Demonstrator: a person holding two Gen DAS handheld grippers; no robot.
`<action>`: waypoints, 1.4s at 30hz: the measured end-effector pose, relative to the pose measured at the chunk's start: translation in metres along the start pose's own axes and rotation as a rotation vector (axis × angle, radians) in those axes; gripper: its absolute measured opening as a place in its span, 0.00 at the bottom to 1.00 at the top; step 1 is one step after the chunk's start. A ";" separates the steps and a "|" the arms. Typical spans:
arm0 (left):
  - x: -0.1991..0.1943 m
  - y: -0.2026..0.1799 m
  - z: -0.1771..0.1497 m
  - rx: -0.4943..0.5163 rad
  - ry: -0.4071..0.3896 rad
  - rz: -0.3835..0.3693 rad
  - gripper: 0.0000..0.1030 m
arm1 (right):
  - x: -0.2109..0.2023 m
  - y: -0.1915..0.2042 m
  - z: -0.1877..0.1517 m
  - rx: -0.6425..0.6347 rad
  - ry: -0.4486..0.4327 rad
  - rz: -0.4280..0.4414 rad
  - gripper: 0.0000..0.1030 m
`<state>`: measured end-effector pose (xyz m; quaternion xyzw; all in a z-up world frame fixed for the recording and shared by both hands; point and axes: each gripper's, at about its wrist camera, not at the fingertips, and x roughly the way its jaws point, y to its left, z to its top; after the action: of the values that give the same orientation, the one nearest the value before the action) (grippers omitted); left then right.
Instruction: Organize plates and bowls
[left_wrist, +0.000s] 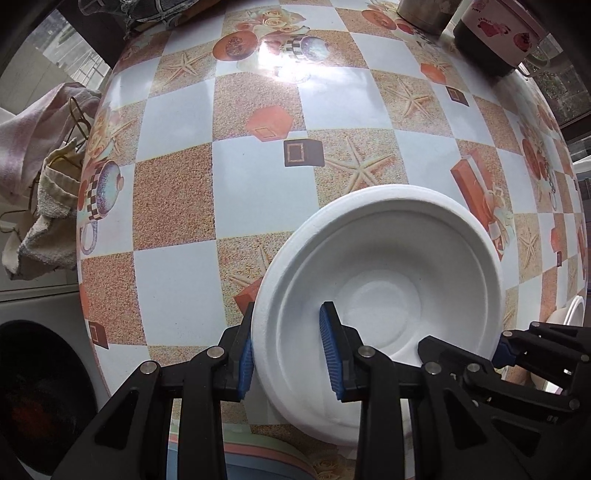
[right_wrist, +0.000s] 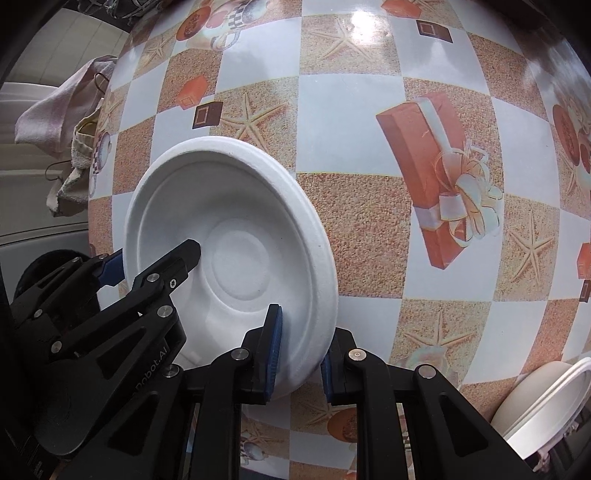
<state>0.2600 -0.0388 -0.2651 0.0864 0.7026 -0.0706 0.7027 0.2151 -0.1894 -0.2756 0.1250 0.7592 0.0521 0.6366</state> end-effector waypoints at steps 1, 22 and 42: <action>0.000 -0.003 -0.003 0.006 -0.001 0.001 0.34 | 0.000 -0.002 -0.003 0.004 0.001 -0.002 0.21; -0.003 -0.083 -0.074 0.111 0.025 -0.001 0.34 | -0.004 -0.043 -0.057 0.111 0.016 0.013 0.21; -0.070 -0.113 -0.092 0.163 -0.030 -0.015 0.34 | -0.048 -0.066 -0.072 0.169 -0.062 0.038 0.21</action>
<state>0.1454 -0.1305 -0.1974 0.1370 0.6847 -0.1342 0.7031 0.1440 -0.2592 -0.2322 0.1943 0.7385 -0.0042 0.6457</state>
